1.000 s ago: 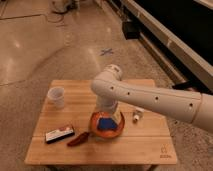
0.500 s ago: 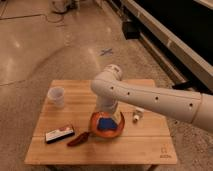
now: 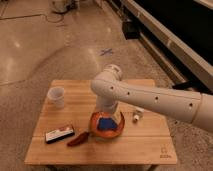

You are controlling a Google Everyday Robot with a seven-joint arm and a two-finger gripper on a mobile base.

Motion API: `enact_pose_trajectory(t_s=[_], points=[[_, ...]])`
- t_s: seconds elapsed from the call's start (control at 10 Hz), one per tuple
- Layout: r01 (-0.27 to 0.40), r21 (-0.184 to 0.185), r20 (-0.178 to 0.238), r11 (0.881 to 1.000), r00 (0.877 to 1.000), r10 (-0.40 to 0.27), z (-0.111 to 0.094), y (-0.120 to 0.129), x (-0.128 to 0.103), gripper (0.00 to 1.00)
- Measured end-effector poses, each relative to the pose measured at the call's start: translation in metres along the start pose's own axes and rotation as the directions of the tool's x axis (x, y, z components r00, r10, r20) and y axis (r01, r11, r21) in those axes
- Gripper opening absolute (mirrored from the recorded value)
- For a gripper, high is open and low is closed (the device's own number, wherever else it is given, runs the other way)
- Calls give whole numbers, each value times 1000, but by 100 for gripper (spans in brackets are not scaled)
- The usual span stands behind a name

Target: Place the pepper in the ceramic cup

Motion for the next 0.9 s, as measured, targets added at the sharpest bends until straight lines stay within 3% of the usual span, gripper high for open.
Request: enact_pose_trajectory(t_s=[0.3,0.6,0.7,0.8,0.9], points=[[1,-80,13,997,1000,0,14,-7,-30,77],[-30,-138,157,990,986,52,39,-24,-83,77],[-58,-140,202,988,976,86,45,-32,-93,77],[-111,-114,242,987,961,136,52,-46,-97,77],[-161,-84,257,983,950,177,58,-56,-94,77]])
